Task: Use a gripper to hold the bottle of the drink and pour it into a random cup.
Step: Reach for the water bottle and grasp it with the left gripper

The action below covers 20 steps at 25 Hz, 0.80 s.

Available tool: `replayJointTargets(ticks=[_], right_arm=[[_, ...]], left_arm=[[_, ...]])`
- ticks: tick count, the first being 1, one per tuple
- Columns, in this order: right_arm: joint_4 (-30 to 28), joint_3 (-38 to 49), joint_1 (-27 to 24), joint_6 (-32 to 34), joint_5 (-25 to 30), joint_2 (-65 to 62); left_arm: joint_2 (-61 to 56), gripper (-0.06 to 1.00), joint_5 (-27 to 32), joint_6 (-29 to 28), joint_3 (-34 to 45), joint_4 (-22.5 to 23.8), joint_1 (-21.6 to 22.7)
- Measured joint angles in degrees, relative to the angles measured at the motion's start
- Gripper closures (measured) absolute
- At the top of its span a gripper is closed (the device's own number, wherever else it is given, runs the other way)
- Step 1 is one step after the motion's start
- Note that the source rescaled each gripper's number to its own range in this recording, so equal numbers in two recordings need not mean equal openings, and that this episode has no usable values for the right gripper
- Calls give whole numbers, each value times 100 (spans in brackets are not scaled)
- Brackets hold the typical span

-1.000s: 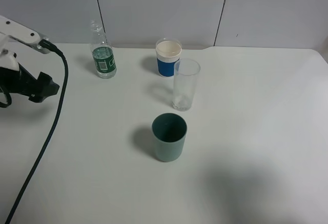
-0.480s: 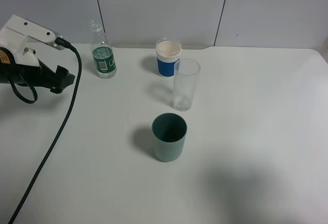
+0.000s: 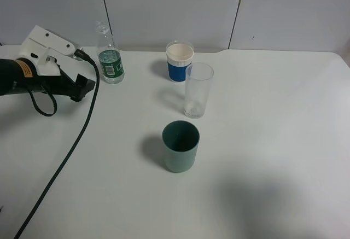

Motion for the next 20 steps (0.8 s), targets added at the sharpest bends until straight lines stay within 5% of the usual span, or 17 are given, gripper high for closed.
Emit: replayJointTargets(ticks=[10, 20], right_arm=[[0, 0, 0, 0, 0, 0], [0, 0, 0, 0, 0, 0]], left_arm=[[701, -6, -1602, -394, -22, 327, 0], [1365, -2, -1971, -400, -548, 341, 0]])
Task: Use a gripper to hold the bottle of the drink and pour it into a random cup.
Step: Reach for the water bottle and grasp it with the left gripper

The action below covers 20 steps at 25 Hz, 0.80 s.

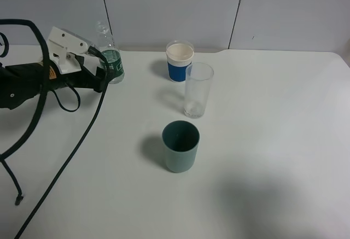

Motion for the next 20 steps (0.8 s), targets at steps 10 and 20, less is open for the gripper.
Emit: replayJointTargets(ticks=[10, 20], right_arm=[[0, 0, 0, 0, 0, 0], [0, 0, 0, 0, 0, 0]], left_arm=[[680, 12, -380, -26, -612, 5, 0], [1174, 12, -540, -276, -1165, 29, 0]])
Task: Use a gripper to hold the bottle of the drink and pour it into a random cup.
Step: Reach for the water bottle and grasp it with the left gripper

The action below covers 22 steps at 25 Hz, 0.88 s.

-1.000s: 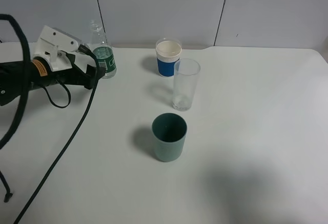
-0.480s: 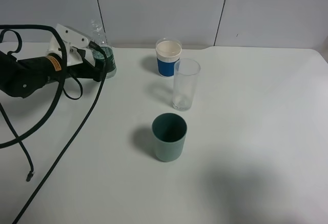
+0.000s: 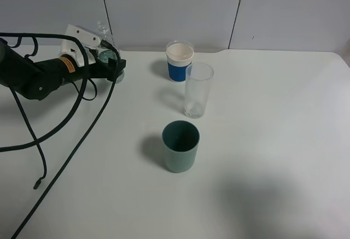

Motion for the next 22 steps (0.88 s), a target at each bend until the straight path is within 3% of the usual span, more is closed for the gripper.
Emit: replayJointTargets(ticks=[17, 18, 20, 21, 22], right_arm=[[0, 0, 0, 0, 0, 0], [0, 0, 0, 0, 0, 0], [0, 0, 0, 0, 0, 0], [0, 0, 0, 0, 0, 0], [0, 0, 0, 0, 0, 0]], left_arm=[[419, 14, -136, -430, -444, 138, 0], [419, 18, -136, -481, -444, 142, 0], [423, 38, -136, -577, -444, 142, 0], [425, 57, -138, -632, -444, 142, 0], [425, 81, -146, -697, -444, 152, 0]])
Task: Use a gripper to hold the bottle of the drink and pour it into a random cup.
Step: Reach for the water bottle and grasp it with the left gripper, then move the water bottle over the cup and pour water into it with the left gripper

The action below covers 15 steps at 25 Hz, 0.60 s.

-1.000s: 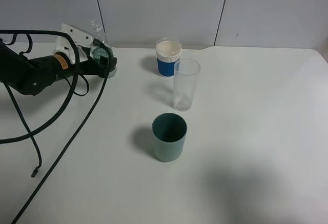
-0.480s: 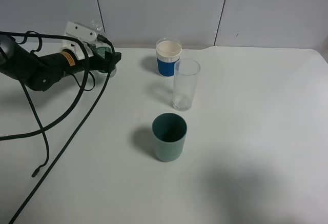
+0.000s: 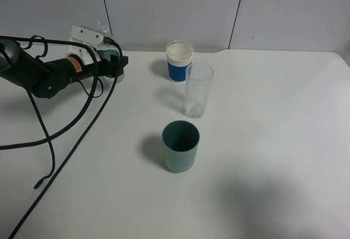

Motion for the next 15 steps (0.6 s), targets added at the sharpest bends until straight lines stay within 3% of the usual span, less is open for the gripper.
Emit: replayJointTargets(ticks=[1, 10, 15], right_arm=[[0, 0, 0, 0, 0, 0], [0, 0, 0, 0, 0, 0], [0, 0, 0, 0, 0, 0]], left_arm=[[0, 94, 0, -52, 0, 1, 0], [-6, 94, -18, -365, 0, 253, 0], [-280, 94, 486, -411, 0, 290, -24]])
